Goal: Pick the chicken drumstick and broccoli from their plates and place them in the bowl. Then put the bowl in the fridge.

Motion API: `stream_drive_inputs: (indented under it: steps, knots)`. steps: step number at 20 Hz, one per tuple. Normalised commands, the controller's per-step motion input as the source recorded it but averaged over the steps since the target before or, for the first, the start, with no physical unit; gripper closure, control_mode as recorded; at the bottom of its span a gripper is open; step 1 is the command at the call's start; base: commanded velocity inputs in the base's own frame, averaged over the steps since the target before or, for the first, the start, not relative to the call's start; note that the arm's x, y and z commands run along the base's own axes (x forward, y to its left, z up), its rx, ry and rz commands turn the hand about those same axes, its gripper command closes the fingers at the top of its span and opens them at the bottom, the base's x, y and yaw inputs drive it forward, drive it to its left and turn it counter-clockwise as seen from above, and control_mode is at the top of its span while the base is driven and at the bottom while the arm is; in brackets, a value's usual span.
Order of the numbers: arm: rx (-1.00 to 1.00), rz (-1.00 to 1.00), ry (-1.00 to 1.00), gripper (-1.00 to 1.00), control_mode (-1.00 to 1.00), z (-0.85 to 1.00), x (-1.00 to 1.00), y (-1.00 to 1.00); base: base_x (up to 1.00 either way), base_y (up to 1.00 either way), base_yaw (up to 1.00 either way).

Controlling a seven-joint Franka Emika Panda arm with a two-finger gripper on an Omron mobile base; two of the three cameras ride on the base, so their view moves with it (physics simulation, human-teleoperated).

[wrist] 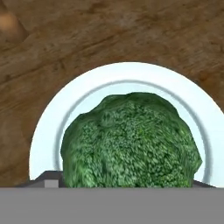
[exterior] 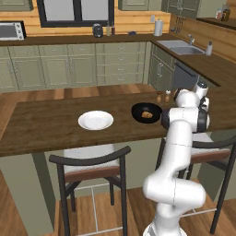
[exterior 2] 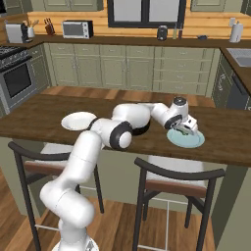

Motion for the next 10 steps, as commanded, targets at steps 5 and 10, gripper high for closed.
stream_drive_inputs:
  steps: [5, 10]
  knots:
    - [0.0, 0.14, 0.0, 1.0, -1.0, 0.72, -0.41, 1.0, 0.0, 0.0, 0.0]
    - [0.0, 0.11, 0.0, 1.0, -1.0, 0.39, 0.15, 1.0, 0.0, 0.0, 0.0]
